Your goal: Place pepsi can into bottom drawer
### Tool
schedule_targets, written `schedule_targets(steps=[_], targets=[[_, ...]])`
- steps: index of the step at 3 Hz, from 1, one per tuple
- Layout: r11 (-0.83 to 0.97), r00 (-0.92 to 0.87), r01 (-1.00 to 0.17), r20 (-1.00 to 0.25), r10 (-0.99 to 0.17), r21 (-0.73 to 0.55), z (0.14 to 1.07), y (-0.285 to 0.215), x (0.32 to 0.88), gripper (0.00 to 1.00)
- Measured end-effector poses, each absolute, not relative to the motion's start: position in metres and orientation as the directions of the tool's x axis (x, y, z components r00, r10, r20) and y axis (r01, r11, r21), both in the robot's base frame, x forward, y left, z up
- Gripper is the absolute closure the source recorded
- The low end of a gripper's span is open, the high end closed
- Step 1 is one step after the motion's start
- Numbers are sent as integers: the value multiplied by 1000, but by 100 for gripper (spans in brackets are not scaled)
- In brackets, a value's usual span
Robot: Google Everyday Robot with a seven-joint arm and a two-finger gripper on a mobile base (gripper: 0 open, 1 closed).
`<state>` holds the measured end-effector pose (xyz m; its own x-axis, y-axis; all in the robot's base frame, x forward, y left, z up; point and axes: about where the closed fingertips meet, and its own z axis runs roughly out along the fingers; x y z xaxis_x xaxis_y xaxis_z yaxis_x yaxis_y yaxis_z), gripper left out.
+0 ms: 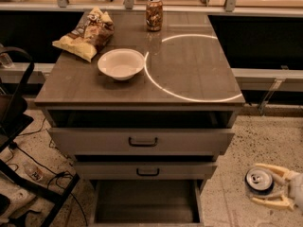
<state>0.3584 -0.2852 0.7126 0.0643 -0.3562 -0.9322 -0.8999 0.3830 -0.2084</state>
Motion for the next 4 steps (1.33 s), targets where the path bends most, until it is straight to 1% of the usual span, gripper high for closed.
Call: schedule_targets(steps=[1, 3, 4], targets=[[254, 122, -937, -905, -408, -241, 656, -241, 341, 100], [263, 135, -926, -889, -438, -270, 651, -229, 344, 100], [189, 183, -938, -877, -445, -292, 605, -172, 353, 100]])
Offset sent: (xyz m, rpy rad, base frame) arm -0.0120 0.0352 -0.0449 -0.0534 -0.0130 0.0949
